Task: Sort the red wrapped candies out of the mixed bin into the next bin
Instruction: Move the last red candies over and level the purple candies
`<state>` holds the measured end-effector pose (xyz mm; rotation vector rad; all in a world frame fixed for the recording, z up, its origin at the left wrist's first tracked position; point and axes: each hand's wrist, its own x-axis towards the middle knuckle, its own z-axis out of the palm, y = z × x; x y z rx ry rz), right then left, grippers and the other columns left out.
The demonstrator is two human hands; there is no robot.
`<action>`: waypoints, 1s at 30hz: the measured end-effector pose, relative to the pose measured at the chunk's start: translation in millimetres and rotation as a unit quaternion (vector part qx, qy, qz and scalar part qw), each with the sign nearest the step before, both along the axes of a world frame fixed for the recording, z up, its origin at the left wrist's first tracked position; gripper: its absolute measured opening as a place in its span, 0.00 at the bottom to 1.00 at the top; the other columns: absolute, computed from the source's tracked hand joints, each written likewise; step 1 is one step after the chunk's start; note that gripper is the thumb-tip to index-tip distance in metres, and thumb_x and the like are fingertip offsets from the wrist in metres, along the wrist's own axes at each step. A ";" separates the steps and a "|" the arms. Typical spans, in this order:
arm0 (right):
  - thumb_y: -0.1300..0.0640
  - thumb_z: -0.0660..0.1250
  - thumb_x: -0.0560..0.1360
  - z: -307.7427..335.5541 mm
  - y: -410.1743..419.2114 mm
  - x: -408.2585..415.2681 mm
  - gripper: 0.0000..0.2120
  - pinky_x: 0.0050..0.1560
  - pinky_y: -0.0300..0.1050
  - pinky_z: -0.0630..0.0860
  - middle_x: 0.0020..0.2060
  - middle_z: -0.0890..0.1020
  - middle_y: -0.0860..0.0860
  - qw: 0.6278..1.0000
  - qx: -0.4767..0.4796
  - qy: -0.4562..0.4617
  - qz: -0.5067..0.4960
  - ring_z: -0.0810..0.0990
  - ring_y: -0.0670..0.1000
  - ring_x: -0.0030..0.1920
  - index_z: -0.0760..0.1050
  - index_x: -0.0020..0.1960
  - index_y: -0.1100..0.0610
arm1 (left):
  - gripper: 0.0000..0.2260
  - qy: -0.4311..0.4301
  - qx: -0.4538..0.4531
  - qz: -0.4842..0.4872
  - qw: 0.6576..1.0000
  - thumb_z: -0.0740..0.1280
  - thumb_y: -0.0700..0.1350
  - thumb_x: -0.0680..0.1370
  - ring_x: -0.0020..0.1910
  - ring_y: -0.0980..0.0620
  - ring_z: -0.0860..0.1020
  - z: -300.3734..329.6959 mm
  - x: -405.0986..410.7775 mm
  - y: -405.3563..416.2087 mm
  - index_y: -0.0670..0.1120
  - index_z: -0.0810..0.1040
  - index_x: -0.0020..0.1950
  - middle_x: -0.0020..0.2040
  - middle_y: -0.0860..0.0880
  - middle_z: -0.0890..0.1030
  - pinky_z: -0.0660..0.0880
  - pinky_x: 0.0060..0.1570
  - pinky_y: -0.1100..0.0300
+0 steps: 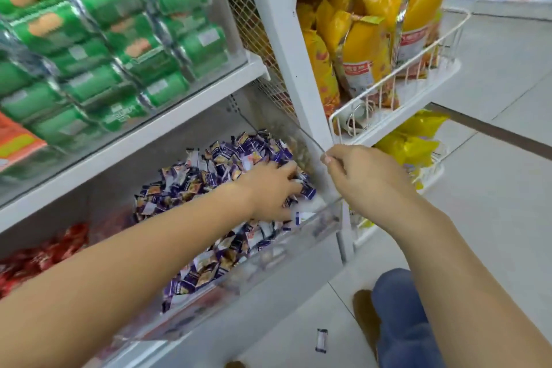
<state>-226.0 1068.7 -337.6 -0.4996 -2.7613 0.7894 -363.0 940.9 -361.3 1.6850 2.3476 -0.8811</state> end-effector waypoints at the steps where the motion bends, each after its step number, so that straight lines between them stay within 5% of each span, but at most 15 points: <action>1: 0.52 0.52 0.81 -0.2 0.0 2.1 0.15 0.42 0.49 0.72 0.46 0.80 0.55 1.000 0.000 0.004 0.005 0.77 0.58 0.48 0.76 0.56 0.55 | 0.22 0.003 0.007 0.041 0.999 0.61 0.59 0.76 0.53 0.43 0.72 5.4 -4.7 -7.4 0.52 0.69 0.67 0.67 0.44 0.63 0.69 0.48 0.51; 8: 0.53 0.52 0.82 -1.6 -0.5 3.6 0.15 0.39 0.48 0.72 0.44 0.80 0.56 1.000 0.007 0.015 0.005 0.77 0.58 0.45 0.76 0.56 0.56 | 0.21 -0.165 0.010 0.186 0.968 0.57 0.65 0.75 0.56 0.53 0.75 46.0 -16.1 -94.8 0.55 0.77 0.58 0.57 0.55 0.77 0.73 0.57 0.54; 10: 0.53 0.52 0.82 -2.0 -2.8 1.9 0.15 0.36 0.47 0.68 0.45 0.80 0.56 1.000 0.024 0.016 -0.005 0.77 0.59 0.45 0.76 0.55 0.56 | 0.17 -0.194 -0.011 0.218 0.956 0.60 0.62 0.77 0.52 0.61 0.77 59.5 -10.9 -98.3 0.55 0.79 0.59 0.54 0.61 0.78 0.72 0.56 0.59; 12: 0.53 0.52 0.81 -2.8 -5.4 -0.4 0.14 0.35 0.46 0.65 0.43 0.79 0.56 0.999 0.043 0.020 -0.015 0.76 0.59 0.44 0.75 0.54 0.56 | 0.15 -0.182 0.065 0.202 0.960 0.60 0.58 0.79 0.44 0.64 0.76 64.8 -13.5 -88.5 0.53 0.80 0.57 0.50 0.61 0.79 0.73 0.53 0.62; 15: 0.54 0.53 0.80 -3.1 -8.0 -2.5 0.12 0.34 0.45 0.62 0.37 0.74 0.55 0.998 0.049 0.023 -0.033 0.72 0.58 0.39 0.74 0.51 0.57 | 0.18 -0.124 0.190 0.173 0.959 0.59 0.57 0.79 0.57 0.54 0.75 51.1 -25.1 -60.3 0.52 0.72 0.67 0.64 0.52 0.74 0.71 0.59 0.57; 18: 0.54 0.53 0.80 -3.2 -8.5 -4.3 0.11 0.33 0.46 0.62 0.35 0.74 0.53 0.997 0.056 0.019 -0.039 0.69 0.56 0.37 0.73 0.49 0.56 | 0.27 -0.101 0.219 0.191 0.951 0.58 0.63 0.77 0.70 0.45 0.64 19.8 -42.3 -17.4 0.54 0.62 0.73 0.74 0.48 0.63 0.64 0.68 0.48; 22: 0.53 0.53 0.80 -3.2 -5.9 -6.7 0.13 0.34 0.45 0.64 0.37 0.73 0.52 0.998 0.055 0.029 -0.029 0.74 0.56 0.40 0.74 0.53 0.56 | 0.37 -0.097 0.193 0.312 0.925 0.56 0.73 0.70 0.73 0.40 0.59 -9.7 -68.1 23.0 0.58 0.58 0.75 0.76 0.48 0.58 0.57 0.70 0.43; 26: 0.53 0.53 0.80 -4.0 -1.9 -7.7 0.12 0.35 0.46 0.65 0.37 0.72 0.51 0.998 0.055 0.034 -0.022 0.74 0.56 0.41 0.74 0.54 0.55 | 0.30 -0.138 0.123 0.216 0.959 0.62 0.66 0.72 0.65 0.43 0.69 -8.3 -55.5 15.3 0.57 0.64 0.72 0.67 0.46 0.69 0.69 0.59 0.52; 30: 0.53 0.53 0.81 -5.6 -0.2 -5.6 0.14 0.36 0.46 0.66 0.44 0.79 0.53 0.998 0.042 0.044 -0.011 0.77 0.56 0.45 0.75 0.57 0.54 | 0.27 -0.120 0.078 0.096 0.985 0.55 0.67 0.73 0.59 0.47 0.70 -5.9 -7.3 -31.8 0.57 0.66 0.69 0.64 0.51 0.71 0.70 0.56 0.51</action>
